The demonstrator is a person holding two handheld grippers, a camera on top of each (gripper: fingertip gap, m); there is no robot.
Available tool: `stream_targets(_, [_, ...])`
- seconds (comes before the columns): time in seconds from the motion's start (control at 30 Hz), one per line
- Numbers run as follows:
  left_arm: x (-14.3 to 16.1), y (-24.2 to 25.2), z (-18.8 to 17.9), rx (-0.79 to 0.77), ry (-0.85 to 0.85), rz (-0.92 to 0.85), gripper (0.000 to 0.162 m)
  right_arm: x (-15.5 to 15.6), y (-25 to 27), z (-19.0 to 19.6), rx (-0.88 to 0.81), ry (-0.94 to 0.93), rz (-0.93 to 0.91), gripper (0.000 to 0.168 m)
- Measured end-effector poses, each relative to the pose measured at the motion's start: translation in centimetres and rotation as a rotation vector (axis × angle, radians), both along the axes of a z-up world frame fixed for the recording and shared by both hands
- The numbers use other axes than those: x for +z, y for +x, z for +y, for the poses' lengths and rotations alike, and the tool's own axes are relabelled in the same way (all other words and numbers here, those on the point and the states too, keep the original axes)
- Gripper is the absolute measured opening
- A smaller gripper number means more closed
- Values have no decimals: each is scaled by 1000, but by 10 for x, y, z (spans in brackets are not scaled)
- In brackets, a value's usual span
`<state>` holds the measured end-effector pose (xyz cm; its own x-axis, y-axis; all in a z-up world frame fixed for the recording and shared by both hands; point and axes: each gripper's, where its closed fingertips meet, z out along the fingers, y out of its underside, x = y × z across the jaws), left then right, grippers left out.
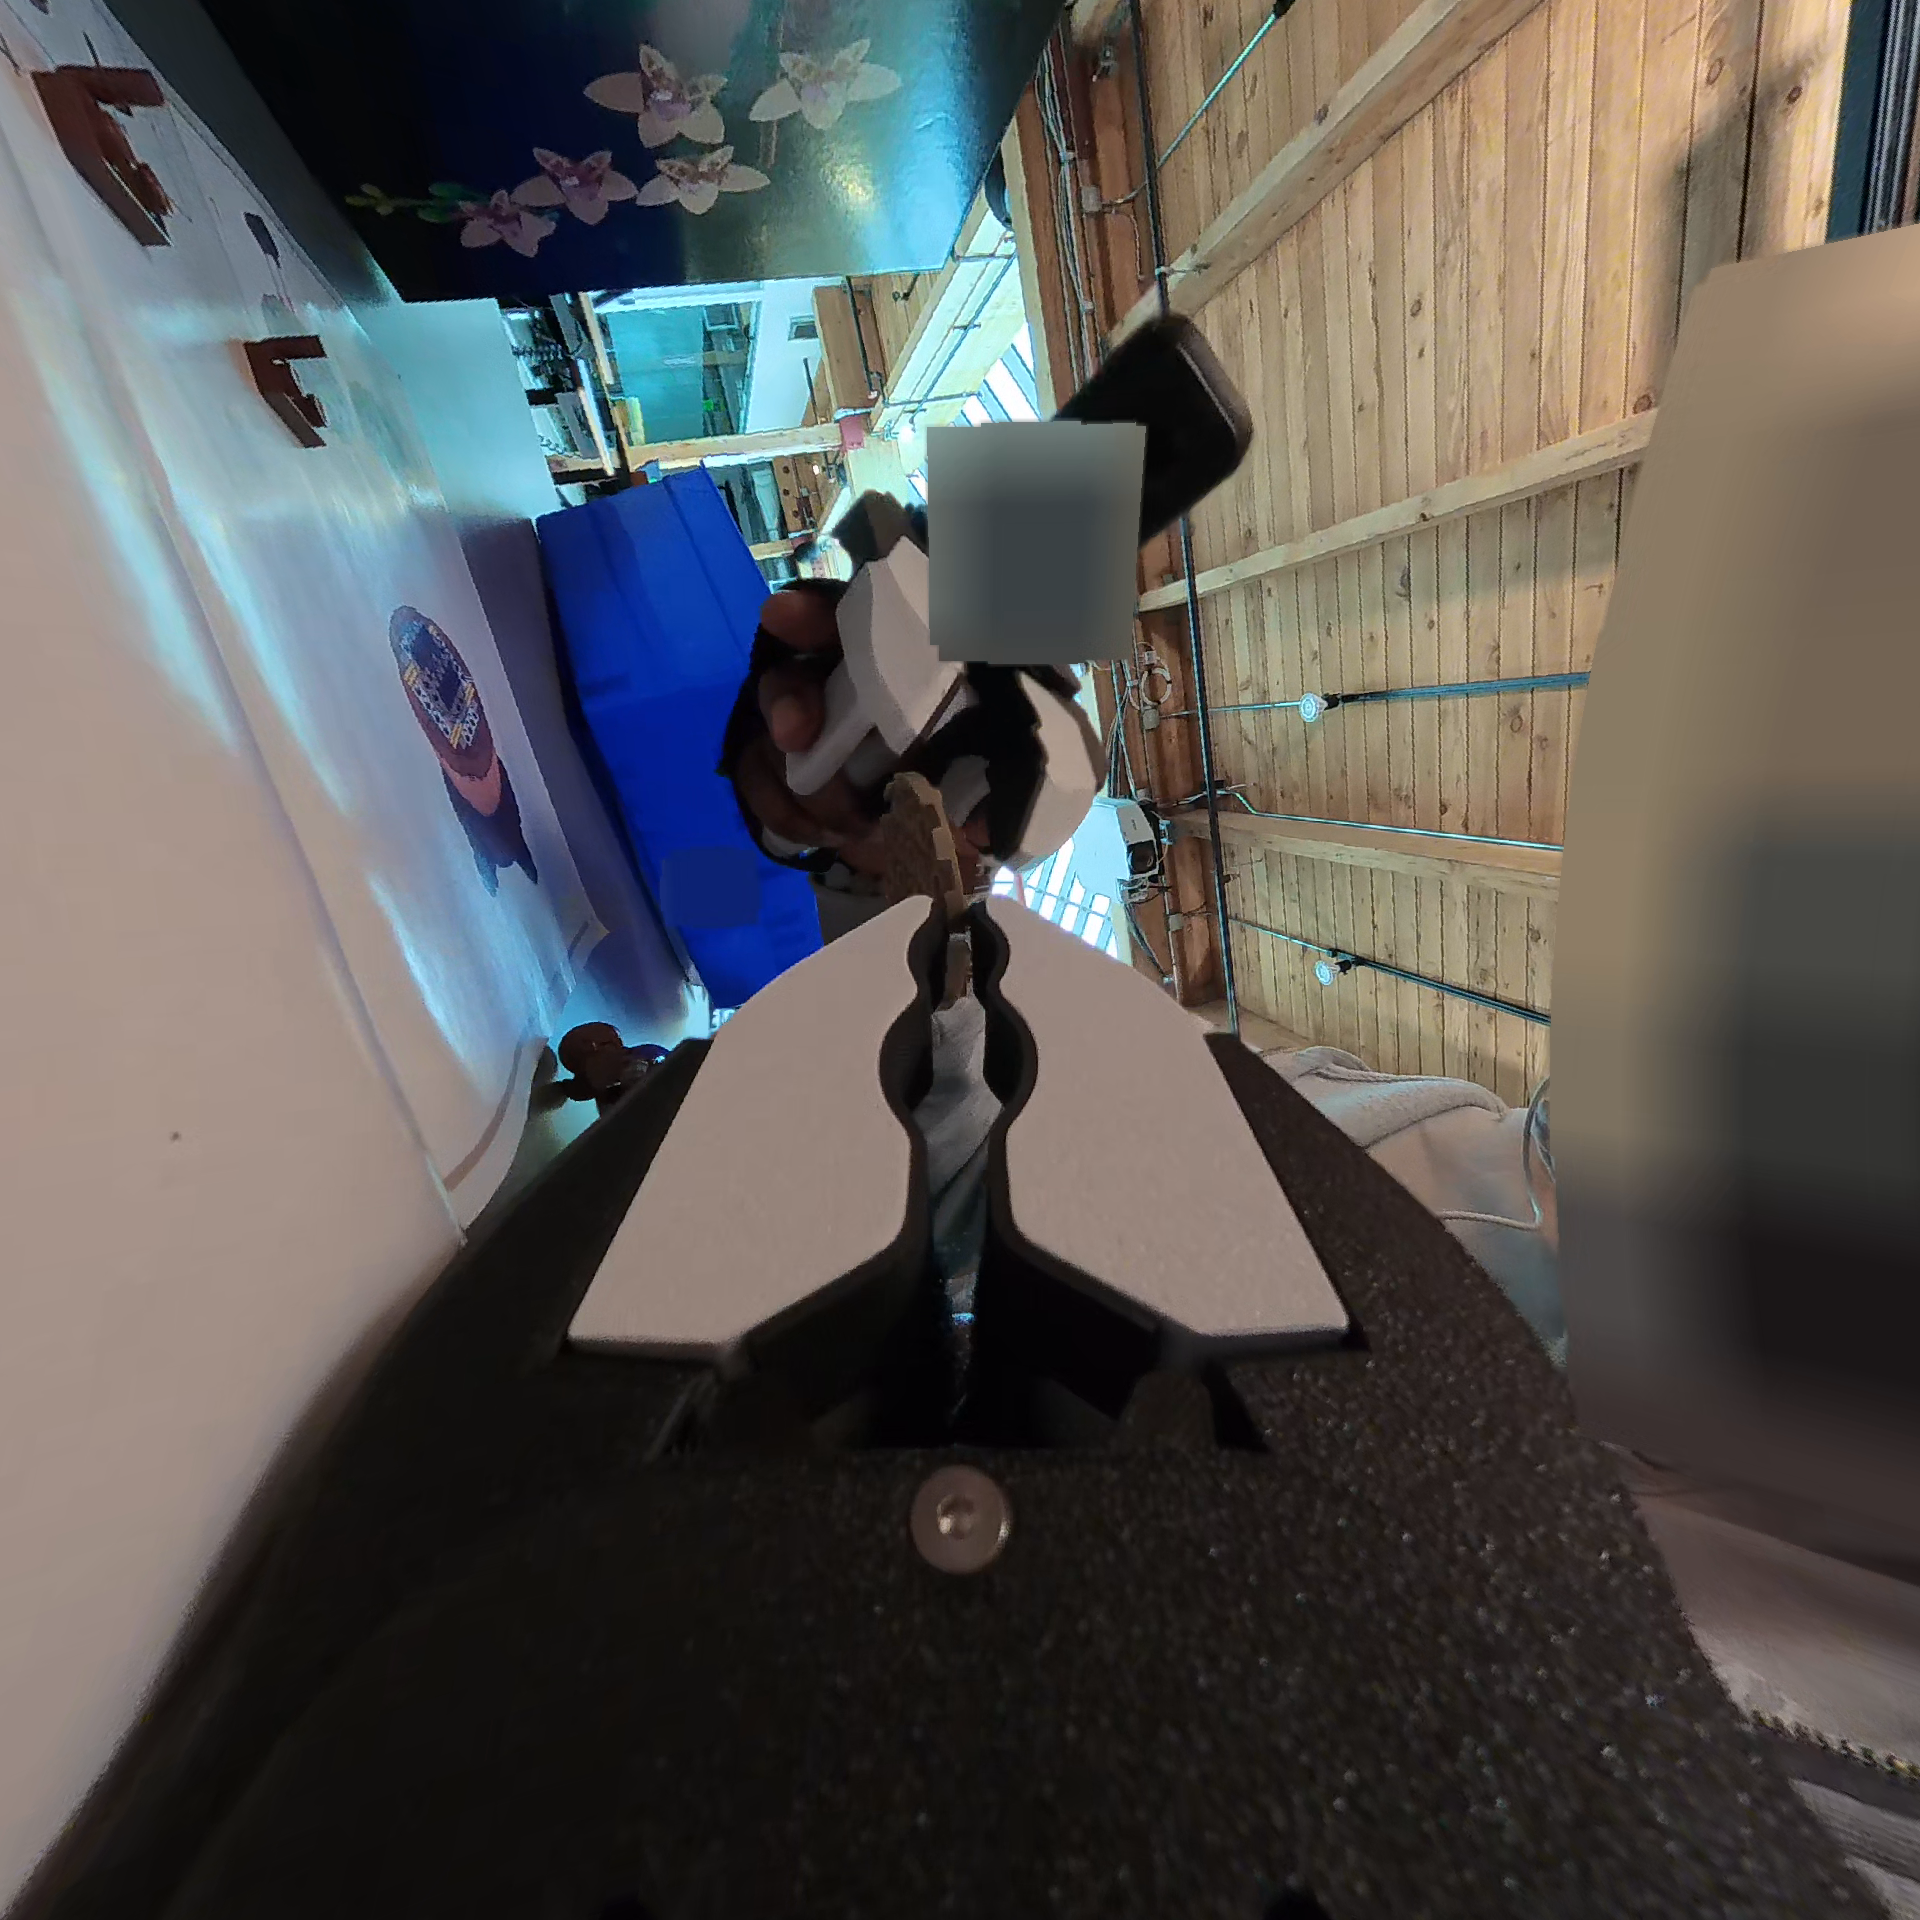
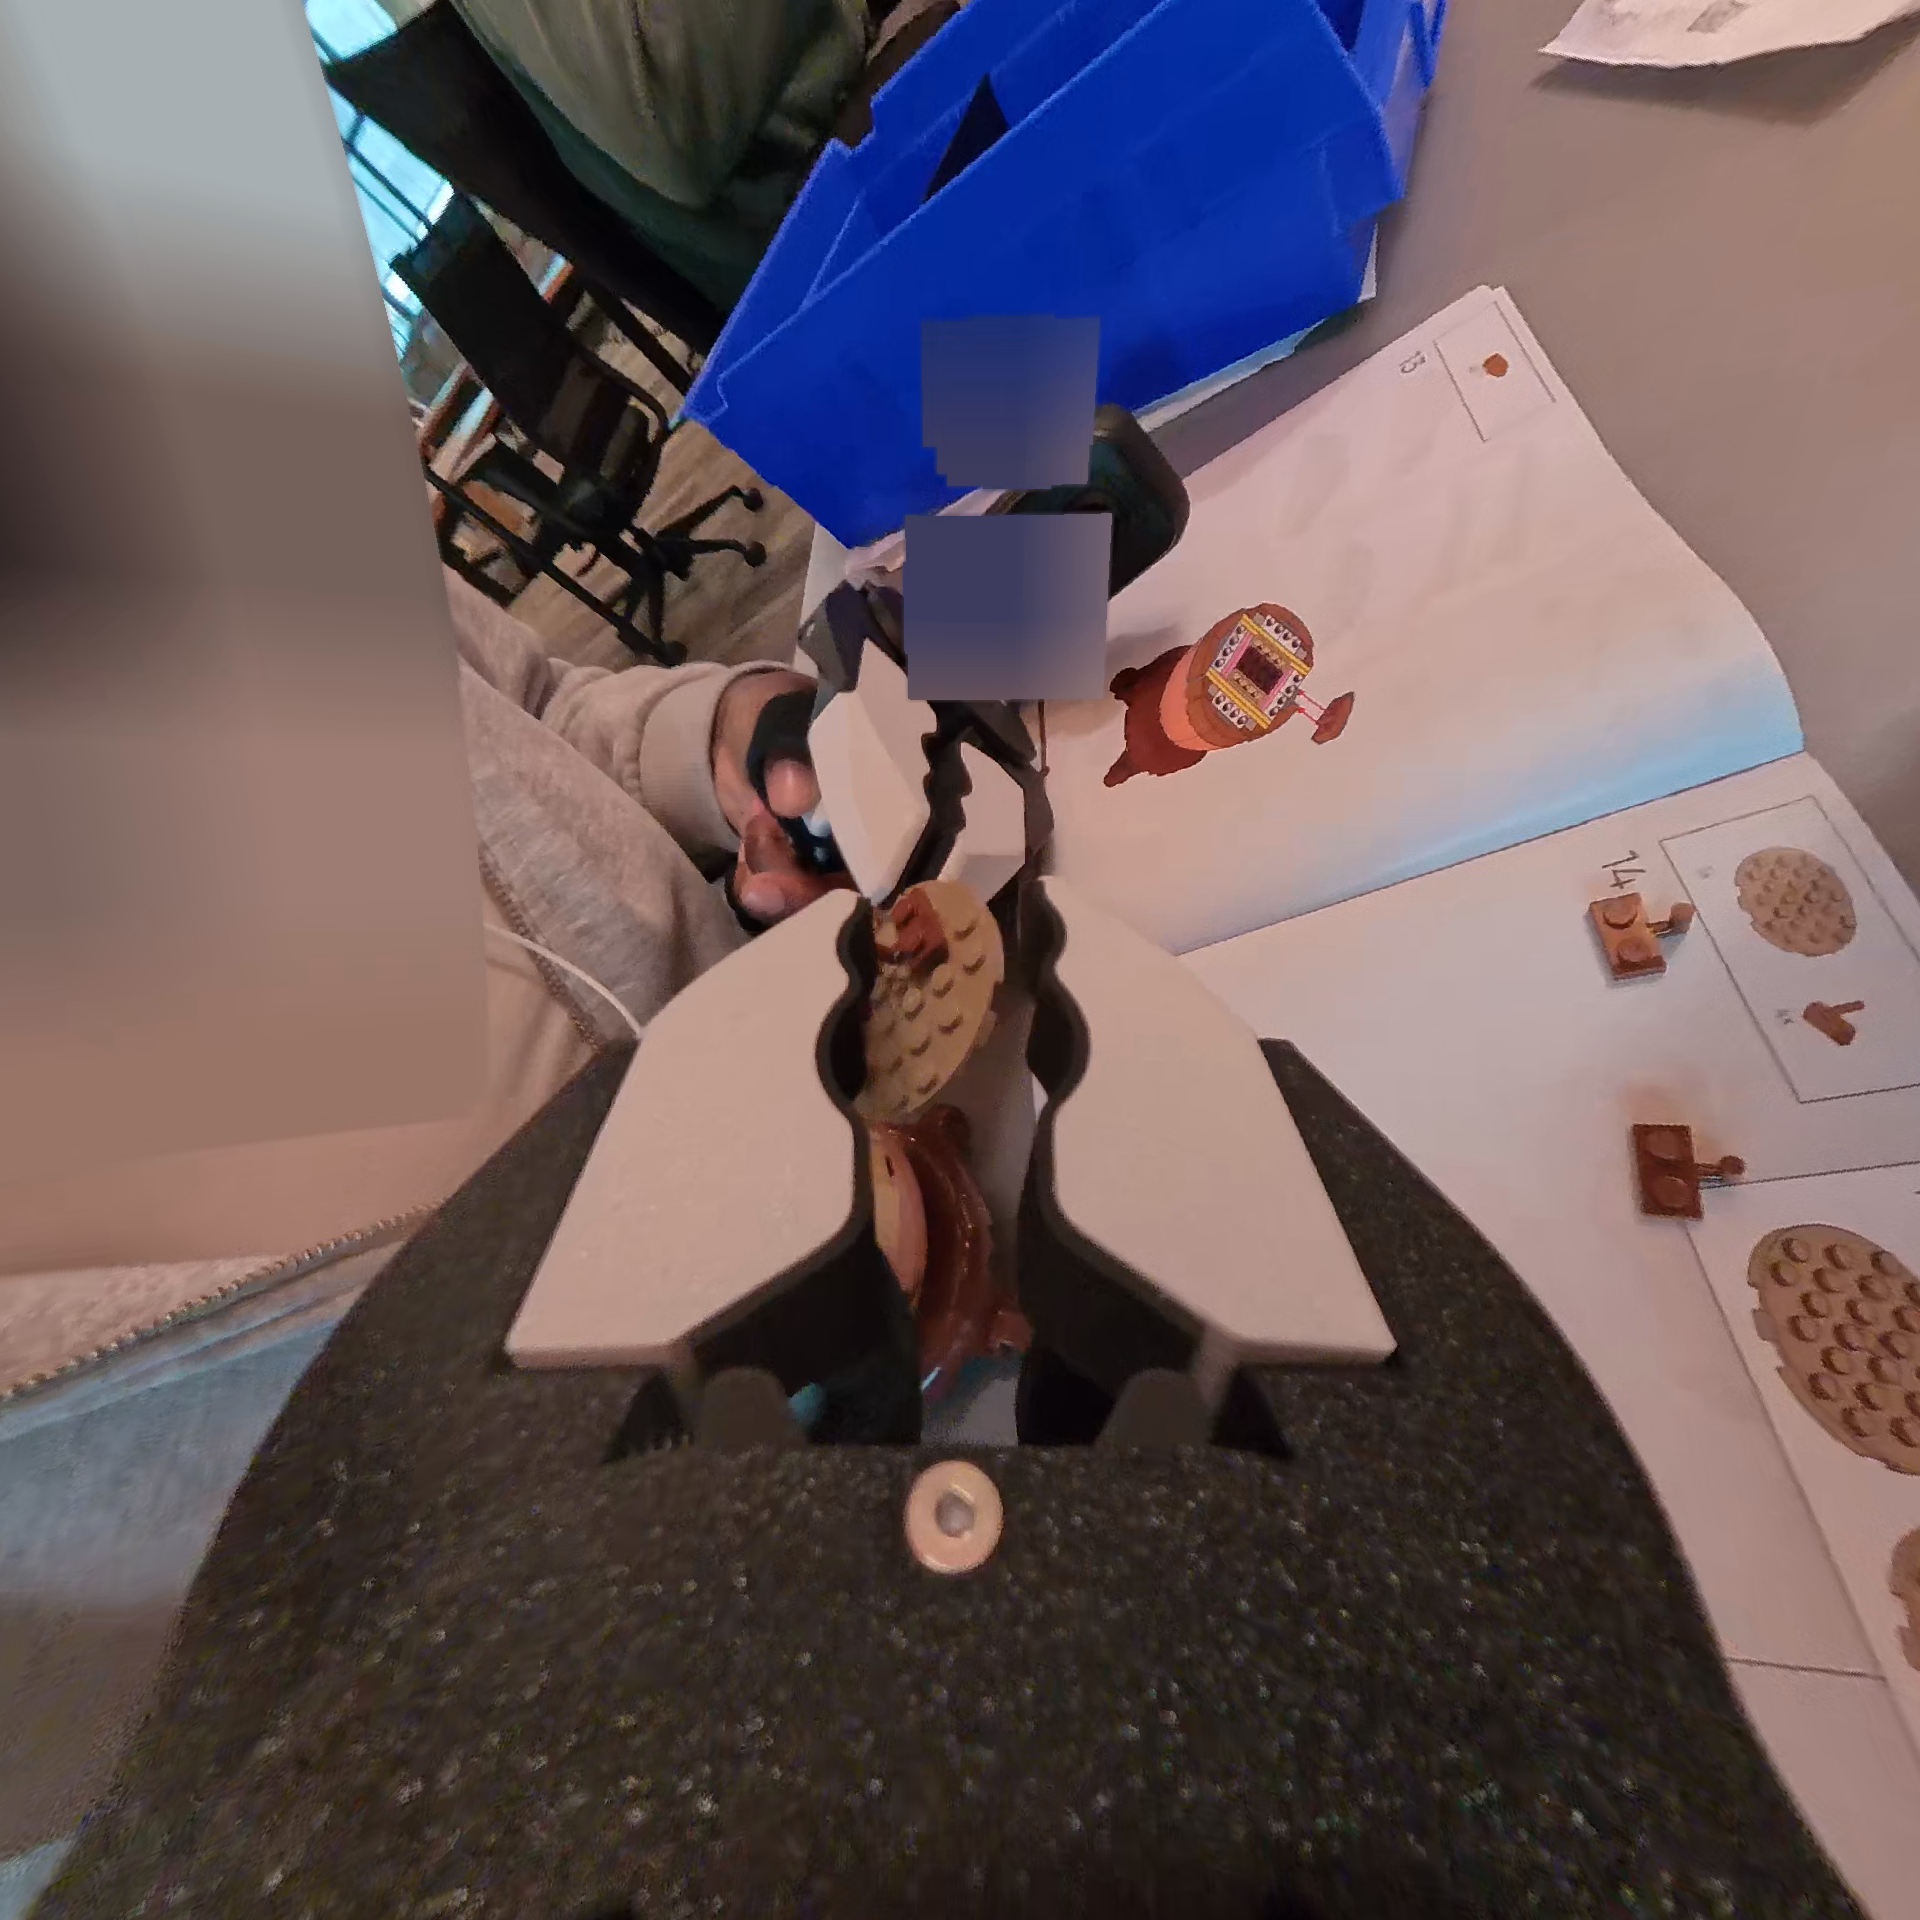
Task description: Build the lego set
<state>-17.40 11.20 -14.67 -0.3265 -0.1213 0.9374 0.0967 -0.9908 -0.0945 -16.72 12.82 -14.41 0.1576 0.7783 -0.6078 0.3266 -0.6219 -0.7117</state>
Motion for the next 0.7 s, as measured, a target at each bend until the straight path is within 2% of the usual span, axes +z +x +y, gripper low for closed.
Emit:
stream_targets(0.33, [2,0,-1,10,44,11,3,-10,-3,-5,-16,-296,57,31])
stream_targets(0.7, [1,0,-2,10,50,13,3,-8,-2,-7,2,-275,50,20])
